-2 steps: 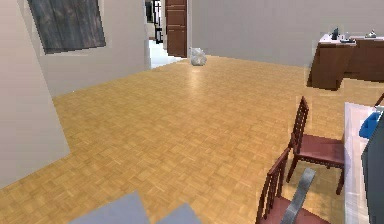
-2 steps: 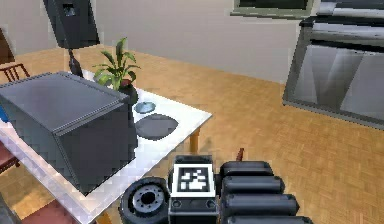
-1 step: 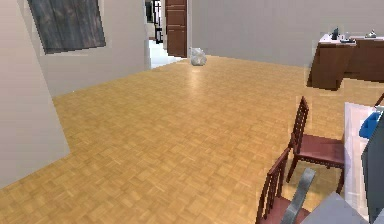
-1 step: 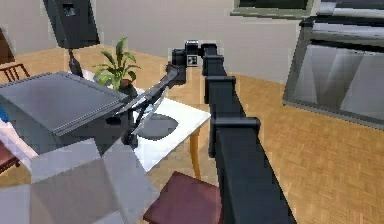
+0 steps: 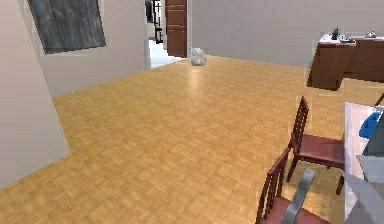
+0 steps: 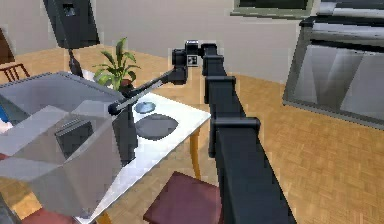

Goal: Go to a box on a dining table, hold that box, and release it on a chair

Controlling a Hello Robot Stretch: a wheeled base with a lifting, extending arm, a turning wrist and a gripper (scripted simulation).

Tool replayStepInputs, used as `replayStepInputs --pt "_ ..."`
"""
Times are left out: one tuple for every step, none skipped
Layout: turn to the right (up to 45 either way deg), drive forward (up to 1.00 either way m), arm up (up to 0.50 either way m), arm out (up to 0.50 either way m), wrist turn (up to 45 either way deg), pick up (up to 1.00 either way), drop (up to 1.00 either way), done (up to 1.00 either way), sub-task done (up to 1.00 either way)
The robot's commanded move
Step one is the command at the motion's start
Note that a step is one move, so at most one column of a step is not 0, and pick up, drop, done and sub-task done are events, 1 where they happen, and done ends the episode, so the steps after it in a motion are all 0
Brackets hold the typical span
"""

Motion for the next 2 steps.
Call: replayStepInputs --pt "0.0 0.0 0.0 0.0 45.0 0.0 0.0 0.0 0.0" --pt "0.0 0.0 0.0 0.0 39.0 0.0 0.0 0.0 0.0"
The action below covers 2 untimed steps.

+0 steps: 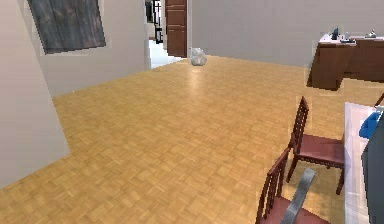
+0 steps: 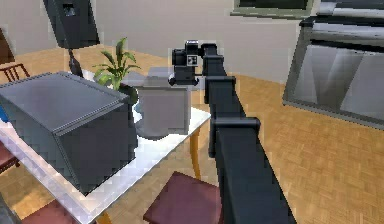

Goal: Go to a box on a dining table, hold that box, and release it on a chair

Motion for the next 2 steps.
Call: replayStepInputs --pt "0.0 0.0 -0.42 0.0 0.0 0.0 0.0 0.0 0.0" --pt "0.0 0.0 -0.5 0.0 0.0 0.0 0.0 0.0 0.0"
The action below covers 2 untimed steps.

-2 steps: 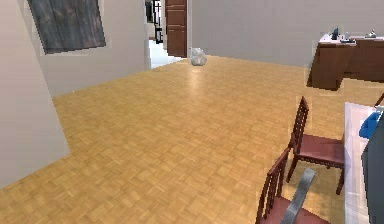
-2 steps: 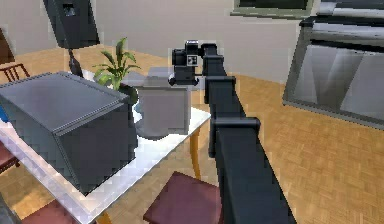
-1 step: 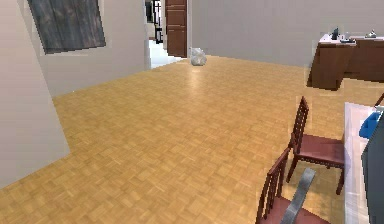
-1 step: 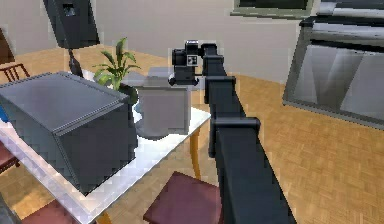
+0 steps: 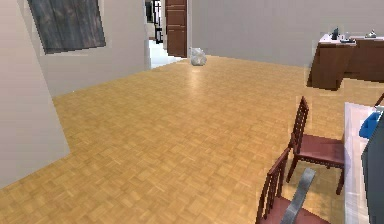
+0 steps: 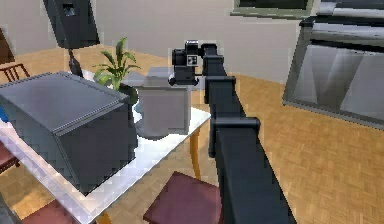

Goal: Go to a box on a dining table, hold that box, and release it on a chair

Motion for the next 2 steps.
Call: replayStepInputs --pt "0.0 0.0 0.0 0.0 0.0 0.0 1.0 0.0 0.0" --pt "0.0 0.0 0.0 -0.1 0.0 0.0 0.0 0.0 0.0"
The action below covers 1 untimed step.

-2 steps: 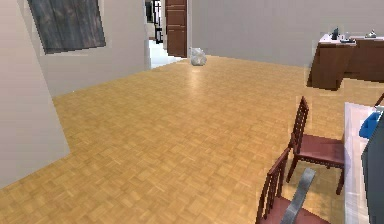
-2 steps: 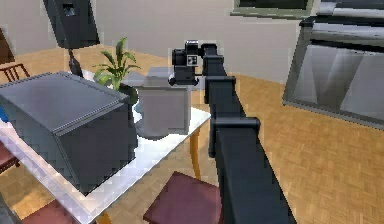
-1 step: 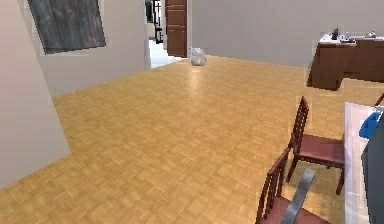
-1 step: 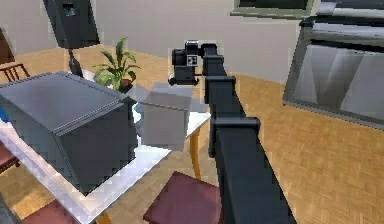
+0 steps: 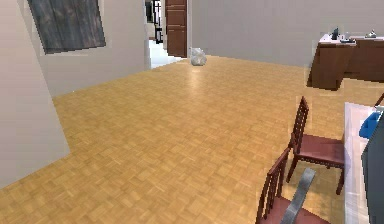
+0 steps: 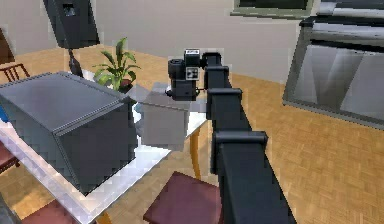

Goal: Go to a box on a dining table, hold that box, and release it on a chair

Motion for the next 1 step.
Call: replayStepInputs --pt "0.0 0.0 0.0 0.0 -45.0 0.0 0.0 0.0 0.0"
